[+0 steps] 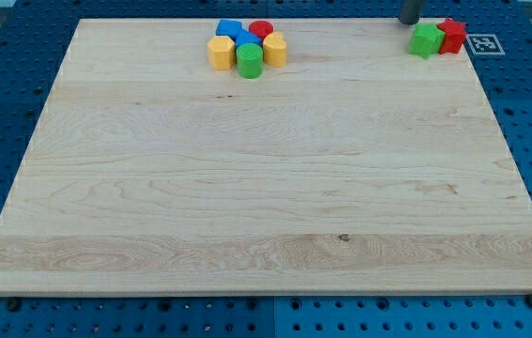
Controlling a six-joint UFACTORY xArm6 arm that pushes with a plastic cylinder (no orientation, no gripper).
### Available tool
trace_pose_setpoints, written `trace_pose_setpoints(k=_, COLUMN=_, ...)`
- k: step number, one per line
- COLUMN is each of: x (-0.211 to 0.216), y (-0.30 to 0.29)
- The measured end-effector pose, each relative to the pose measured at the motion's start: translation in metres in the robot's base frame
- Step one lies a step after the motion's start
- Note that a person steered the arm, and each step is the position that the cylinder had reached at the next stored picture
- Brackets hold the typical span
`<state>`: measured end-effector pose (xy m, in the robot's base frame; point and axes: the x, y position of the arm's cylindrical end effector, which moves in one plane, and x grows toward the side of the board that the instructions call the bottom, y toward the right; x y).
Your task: Move the green star down a bit
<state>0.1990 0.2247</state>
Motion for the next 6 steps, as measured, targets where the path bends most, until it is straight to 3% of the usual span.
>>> trace_pose_setpoints(k=4, x=0.086, y=0.0)
trace_pose_setpoints(k=5, x=0.083, y=-0.009)
trace_pose_setpoints(k=6, x=0.049, y=-0.005)
